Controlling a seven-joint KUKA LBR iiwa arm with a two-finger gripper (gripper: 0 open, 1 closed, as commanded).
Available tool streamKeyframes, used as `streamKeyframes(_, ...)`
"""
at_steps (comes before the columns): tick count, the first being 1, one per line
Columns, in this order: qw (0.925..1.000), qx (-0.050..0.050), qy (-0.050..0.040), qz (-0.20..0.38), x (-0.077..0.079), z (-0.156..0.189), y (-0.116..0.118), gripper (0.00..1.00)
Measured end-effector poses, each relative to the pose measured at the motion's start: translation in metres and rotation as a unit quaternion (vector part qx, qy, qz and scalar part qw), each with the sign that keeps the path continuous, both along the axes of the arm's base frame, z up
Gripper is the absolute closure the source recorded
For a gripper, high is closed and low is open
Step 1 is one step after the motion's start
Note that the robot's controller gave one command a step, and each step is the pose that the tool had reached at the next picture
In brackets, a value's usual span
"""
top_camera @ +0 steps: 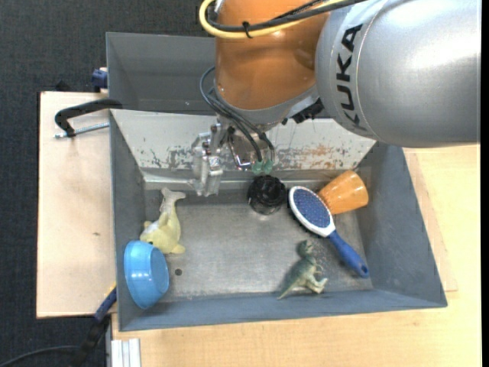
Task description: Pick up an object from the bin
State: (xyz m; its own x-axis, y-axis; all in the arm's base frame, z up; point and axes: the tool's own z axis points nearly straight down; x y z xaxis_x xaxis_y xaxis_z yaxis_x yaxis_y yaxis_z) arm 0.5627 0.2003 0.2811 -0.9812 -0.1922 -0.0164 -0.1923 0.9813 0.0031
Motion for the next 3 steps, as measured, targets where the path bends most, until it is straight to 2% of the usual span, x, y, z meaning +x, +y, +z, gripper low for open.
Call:
streamKeyframes(1, 0.9969, -0.004, 0.0105, 0.078, -0.025, -0.130, 0.020, 1.00)
streamKeyframes(2, 0.9932, -0.003, 0.0098, 0.116, -0.061, -0.186, 0.031, 1.00)
streamKeyframes(3, 0.9934, -0.003, 0.0064, 0.114, -0.058, -0.182, 0.030, 0.00)
